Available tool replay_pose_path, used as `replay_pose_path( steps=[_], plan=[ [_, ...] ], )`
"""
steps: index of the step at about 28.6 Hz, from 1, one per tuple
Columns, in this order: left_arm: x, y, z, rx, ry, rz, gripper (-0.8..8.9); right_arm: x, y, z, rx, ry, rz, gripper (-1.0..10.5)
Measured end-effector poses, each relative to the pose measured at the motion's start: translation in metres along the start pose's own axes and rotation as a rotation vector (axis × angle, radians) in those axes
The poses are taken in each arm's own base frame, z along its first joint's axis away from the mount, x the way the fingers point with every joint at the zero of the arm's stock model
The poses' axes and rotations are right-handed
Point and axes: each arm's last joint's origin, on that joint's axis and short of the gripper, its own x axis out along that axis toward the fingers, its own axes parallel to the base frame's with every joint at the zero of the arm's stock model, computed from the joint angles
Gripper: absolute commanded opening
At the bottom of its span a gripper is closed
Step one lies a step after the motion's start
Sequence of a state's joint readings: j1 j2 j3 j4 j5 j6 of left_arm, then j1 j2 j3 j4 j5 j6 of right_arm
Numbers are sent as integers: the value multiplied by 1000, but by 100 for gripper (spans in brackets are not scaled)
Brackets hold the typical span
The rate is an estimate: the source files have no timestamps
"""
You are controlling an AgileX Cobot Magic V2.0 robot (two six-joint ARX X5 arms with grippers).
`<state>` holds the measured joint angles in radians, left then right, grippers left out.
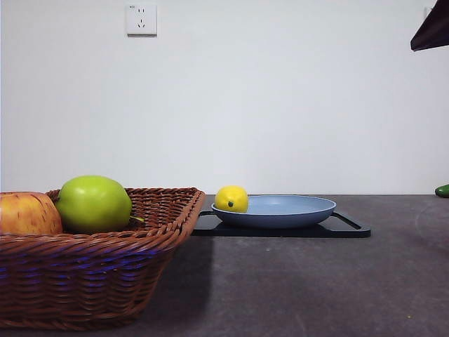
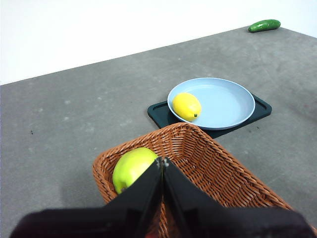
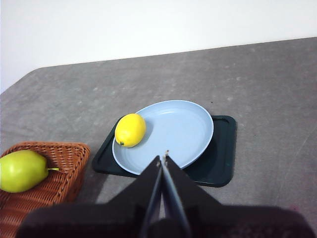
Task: Take the lemon from the basket,put the lemon in the plate,hand out the plate
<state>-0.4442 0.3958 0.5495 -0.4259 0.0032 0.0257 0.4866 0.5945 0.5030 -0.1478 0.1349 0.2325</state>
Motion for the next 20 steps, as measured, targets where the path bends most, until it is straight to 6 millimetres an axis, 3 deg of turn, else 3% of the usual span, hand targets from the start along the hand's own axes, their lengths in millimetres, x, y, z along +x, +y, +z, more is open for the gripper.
replay_pose_path(
  steps=[12,20],
  plan=[
    [-1,0,0,-1,-7,7,9,0,0,0,12,-1,-1,3],
    [-42,13,-6,-30,-148,218,9,0,0,0,12,0,-1,3]
  ],
)
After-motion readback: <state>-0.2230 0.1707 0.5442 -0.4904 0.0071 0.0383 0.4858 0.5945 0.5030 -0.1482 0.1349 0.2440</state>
